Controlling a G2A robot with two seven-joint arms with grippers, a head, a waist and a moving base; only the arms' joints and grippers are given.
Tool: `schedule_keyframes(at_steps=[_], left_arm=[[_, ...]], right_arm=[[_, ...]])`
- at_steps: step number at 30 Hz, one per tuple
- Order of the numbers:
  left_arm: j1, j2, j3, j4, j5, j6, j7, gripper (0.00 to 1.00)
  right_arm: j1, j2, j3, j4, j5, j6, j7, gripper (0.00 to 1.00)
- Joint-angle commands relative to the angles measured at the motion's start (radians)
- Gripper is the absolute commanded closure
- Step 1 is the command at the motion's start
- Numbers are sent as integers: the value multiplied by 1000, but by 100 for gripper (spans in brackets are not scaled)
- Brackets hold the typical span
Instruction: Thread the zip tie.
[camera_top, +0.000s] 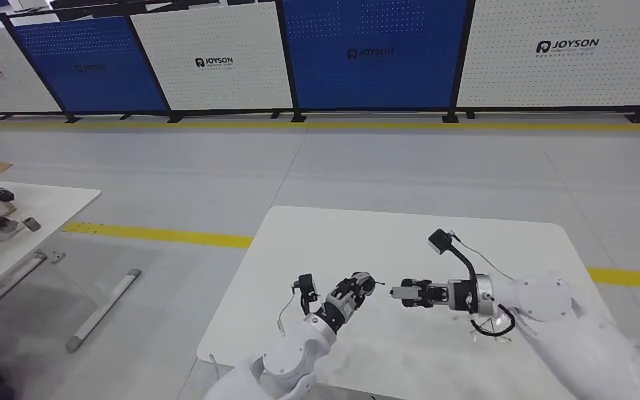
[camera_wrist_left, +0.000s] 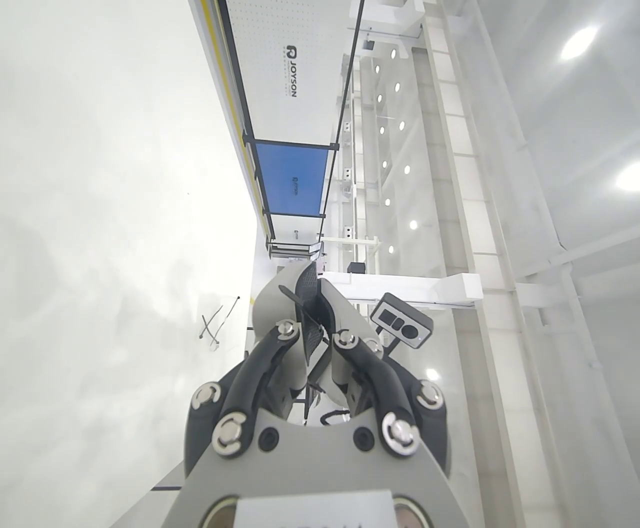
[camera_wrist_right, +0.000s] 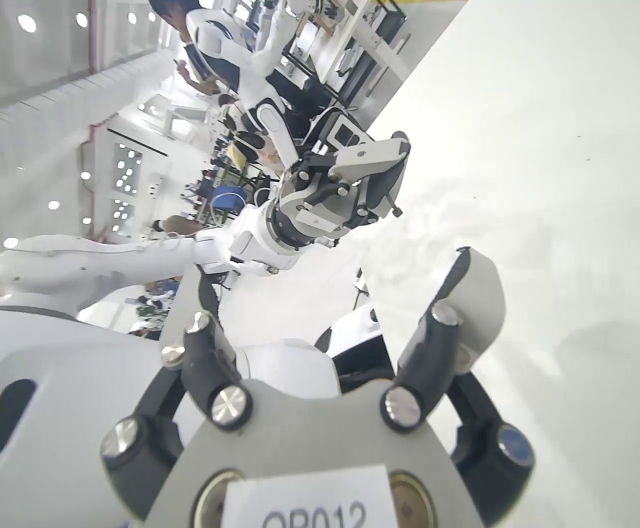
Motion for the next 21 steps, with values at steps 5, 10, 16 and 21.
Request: schedule_keyframes(at_steps=[5,10,16,21], left_arm=[[1,0,-1,0,0,0,0,100],[5,-2,-1,-3,1,-6,-4,100],[23,-5,-6,-14,13,-10,-17,100],[24,-6,-9,-14,13,-6,-20,100]], right_arm=[[4,-4,-2,12,4,0,2,0],[-9,-4,-1,3,-25,38,-31,0],[-6,-18,-4,27,-18,101,-40,0],[1,-23,-8,36,-7,112,-21,0]])
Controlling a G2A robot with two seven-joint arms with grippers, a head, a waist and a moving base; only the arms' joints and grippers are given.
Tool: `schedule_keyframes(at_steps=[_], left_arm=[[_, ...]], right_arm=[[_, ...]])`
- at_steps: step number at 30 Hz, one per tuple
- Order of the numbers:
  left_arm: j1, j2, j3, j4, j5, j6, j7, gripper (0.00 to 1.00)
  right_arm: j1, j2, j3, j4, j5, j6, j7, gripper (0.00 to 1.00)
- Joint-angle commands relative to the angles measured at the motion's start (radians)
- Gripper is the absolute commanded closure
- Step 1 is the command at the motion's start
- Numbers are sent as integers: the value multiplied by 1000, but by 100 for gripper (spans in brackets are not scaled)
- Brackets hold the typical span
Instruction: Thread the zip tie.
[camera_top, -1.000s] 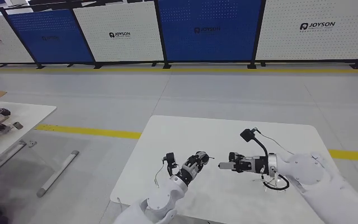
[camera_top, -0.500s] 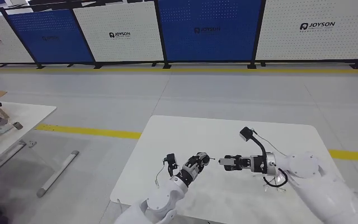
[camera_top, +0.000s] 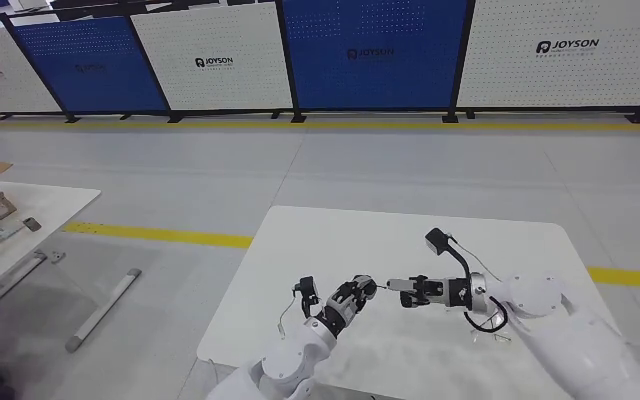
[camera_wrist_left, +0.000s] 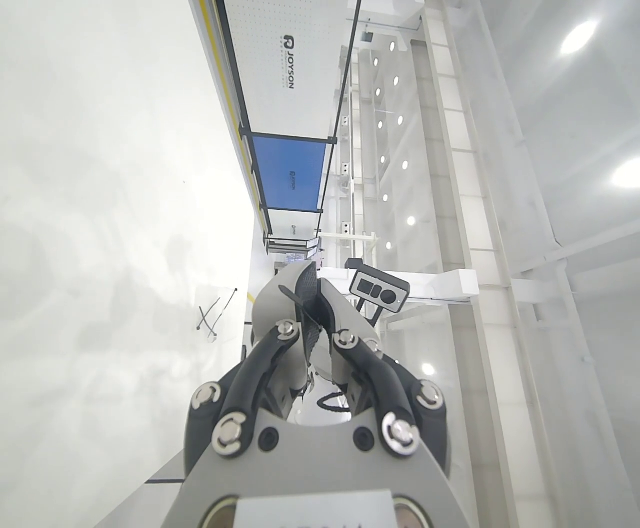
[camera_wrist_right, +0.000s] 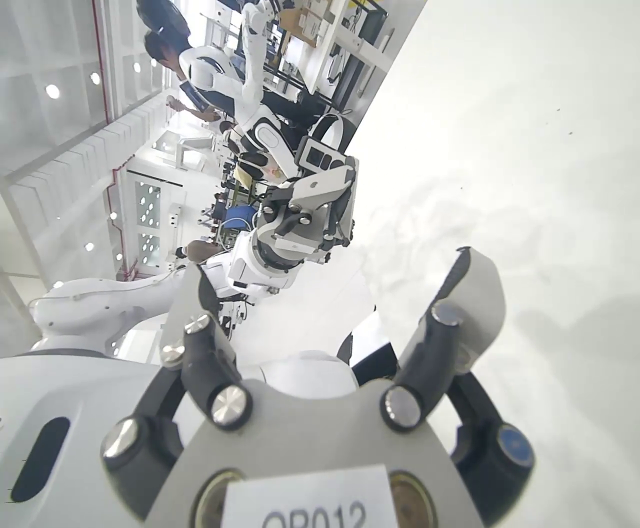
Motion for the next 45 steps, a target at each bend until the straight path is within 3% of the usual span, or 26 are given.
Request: schedule_keyframes(at_steps=[1,4,9,10,11,18,23,25,34,38,44,45], left_arm=[[0,0,0,0,0,0,0,100],[0,0,0,0,0,0,0,100],[3,-4,0,2,-1,2,-10,100],[4,-5,0,2,1,1,-10,100],[5,-5,-1,1,3,0,-11,100],[12,-10,-8,-1,14,-2,-15,100],[15,-14,-11,-1,18,1,-21,100],[15,-15,-14,-1,16,5,-25,100],[22,-21,-20,-2,32,-2,-27,100],[25,-24,-23,-2,37,-5,-29,100],[29,-27,-30,-1,40,-6,-34,100],[29,-28,-32,-1,41,-6,-33,100]], right_arm=[[0,0,0,-1,-1,-1,-1,0],[0,0,0,-1,-1,-1,-1,0],[-11,-4,4,-13,-26,48,-31,0],[-10,-6,3,-8,-24,50,-28,13],[-9,-9,2,-3,-19,53,-23,52],[12,-33,-8,51,10,45,13,79],[20,-44,-9,72,15,46,32,83],[22,-49,-8,80,23,43,50,89],[37,-69,-11,112,35,49,85,82],[42,-77,-10,122,32,52,89,87],[47,-86,-7,135,29,64,101,81],[47,-88,-7,136,28,64,104,76]])
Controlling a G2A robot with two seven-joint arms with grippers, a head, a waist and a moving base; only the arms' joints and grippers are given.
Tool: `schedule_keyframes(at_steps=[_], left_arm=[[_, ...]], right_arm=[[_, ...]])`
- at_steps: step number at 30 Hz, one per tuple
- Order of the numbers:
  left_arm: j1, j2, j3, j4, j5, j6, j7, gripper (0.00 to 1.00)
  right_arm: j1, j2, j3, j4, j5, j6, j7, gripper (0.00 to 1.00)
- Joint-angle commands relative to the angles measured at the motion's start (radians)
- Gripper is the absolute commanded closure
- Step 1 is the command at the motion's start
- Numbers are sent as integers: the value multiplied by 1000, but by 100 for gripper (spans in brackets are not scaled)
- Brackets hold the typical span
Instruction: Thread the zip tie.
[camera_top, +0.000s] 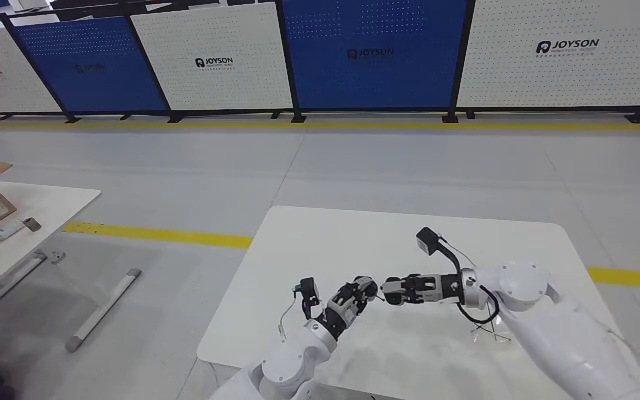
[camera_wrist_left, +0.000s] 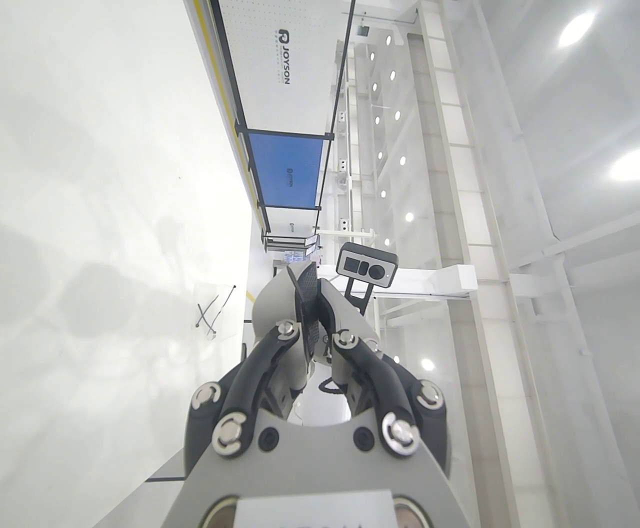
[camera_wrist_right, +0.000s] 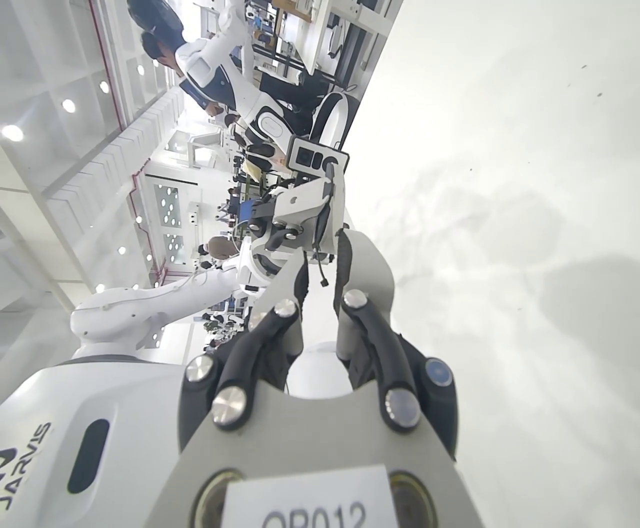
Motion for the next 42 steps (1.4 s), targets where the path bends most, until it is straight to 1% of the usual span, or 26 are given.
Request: schedule_keyframes(at_steps=[1,3,8,9,11,13,16,22,26,29,30,32,33,34,39,42], left_arm=[[0,-1,-4,0,0,1,3,100],[0,-3,-7,1,-3,1,8,100],[-3,-8,-11,3,-9,7,14,100],[-4,-9,-12,4,-8,7,14,100],[-5,-10,-12,5,-7,9,14,100],[-5,-12,-12,6,-6,11,14,100],[-3,-14,-13,6,-2,10,13,100],[0,-18,-20,8,2,8,13,100],[-1,-20,-22,12,4,12,9,100],[-1,-22,-24,13,6,16,8,100],[-1,-22,-24,13,6,16,7,100],[0,-24,-26,13,7,18,6,100],[0,-24,-27,13,7,18,5,100],[1,-25,-28,13,8,18,3,100],[0,-28,-31,17,12,19,2,100],[-1,-30,-31,19,10,19,2,100]], right_arm=[[0,-3,1,3,-1,0,5,72],[-2,-5,1,5,-3,-2,9,70],[-7,-14,-2,10,-2,-5,29,71],[-7,-15,-2,12,-3,-7,29,72],[-7,-18,0,15,-5,-11,29,78],[-6,-20,2,18,-5,-10,30,76],[-3,-24,4,25,-8,-6,35,80],[0,-34,2,29,-18,-1,45,76],[3,-40,1,34,-24,-3,50,76],[5,-44,1,39,-26,-4,53,79],[5,-46,1,40,-27,-3,53,82],[7,-49,-1,42,-31,-1,55,95],[8,-51,-2,44,-32,0,56,95],[9,-53,-2,46,-33,1,57,100],[12,-59,3,58,-29,-5,67,100],[9,-61,11,62,-14,-25,86,100]])
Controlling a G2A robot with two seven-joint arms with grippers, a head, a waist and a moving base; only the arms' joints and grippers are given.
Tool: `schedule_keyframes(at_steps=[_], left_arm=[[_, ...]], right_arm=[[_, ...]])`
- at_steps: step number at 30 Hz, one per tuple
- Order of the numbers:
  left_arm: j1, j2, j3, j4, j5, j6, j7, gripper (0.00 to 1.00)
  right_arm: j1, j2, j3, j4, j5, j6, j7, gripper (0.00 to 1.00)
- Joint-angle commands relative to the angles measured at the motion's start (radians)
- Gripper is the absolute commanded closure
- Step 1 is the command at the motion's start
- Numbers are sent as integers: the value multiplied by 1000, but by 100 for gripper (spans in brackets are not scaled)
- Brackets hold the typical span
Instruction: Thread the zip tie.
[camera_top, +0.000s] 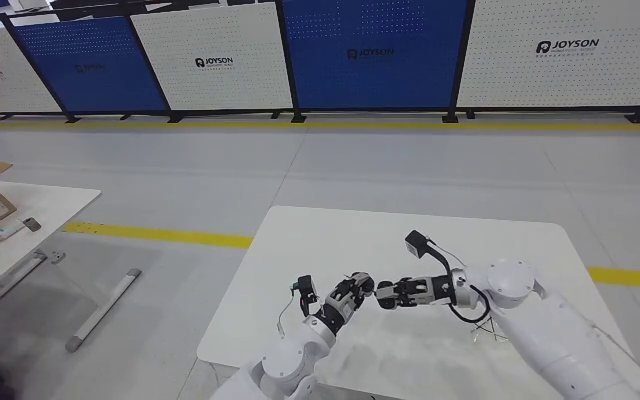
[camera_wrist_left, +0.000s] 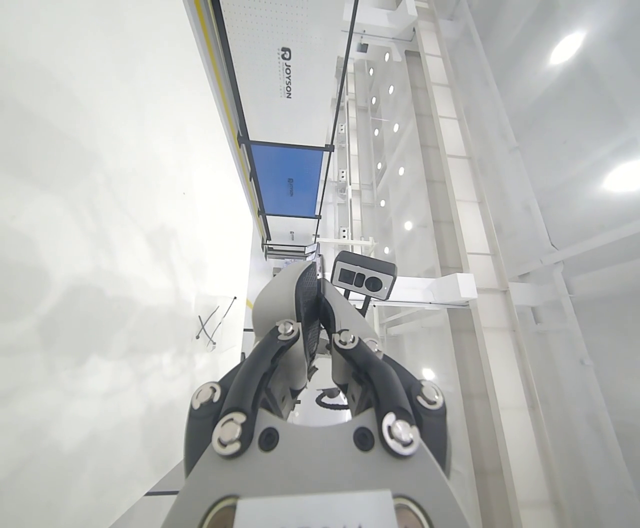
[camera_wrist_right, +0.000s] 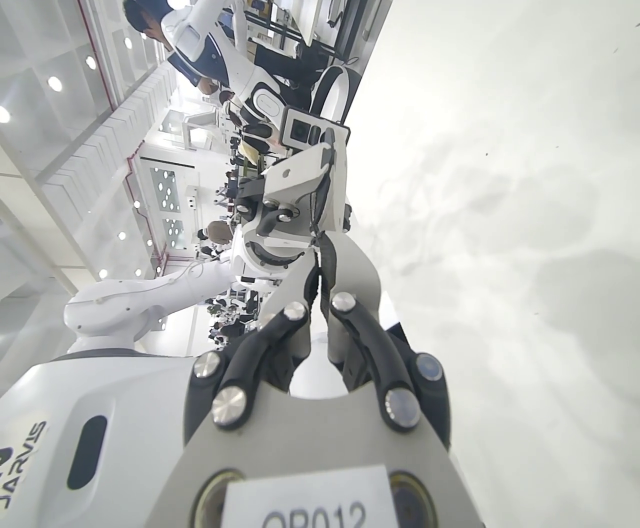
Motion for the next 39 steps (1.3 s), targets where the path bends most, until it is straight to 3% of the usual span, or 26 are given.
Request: schedule_keyframes(at_steps=[1,2,3,5,16,24,35,39], left_arm=[[0,-2,-1,0,-4,0,0,100],[-1,-3,-2,0,-9,-2,1,100],[-1,-4,-5,-1,-18,-8,6,81],[-2,-7,-7,-2,-40,-21,12,0],[-5,-9,-9,-1,-52,-25,17,0],[-5,-9,-9,-1,-52,-25,17,0],[-5,-10,-9,-1,-53,-24,13,0],[-9,2,-32,9,-11,6,-112,0]], right_arm=[[-3,0,8,1,13,-19,16,100],[-6,0,14,2,21,-28,23,100],[-7,2,22,5,21,-32,29,100],[-11,6,32,3,17,-31,36,100],[-59,29,103,-21,8,-33,39,100],[-152,79,240,-68,29,-60,63,100],[-152,79,240,-68,29,-60,63,100],[-156,82,243,-86,2,-55,53,100]])
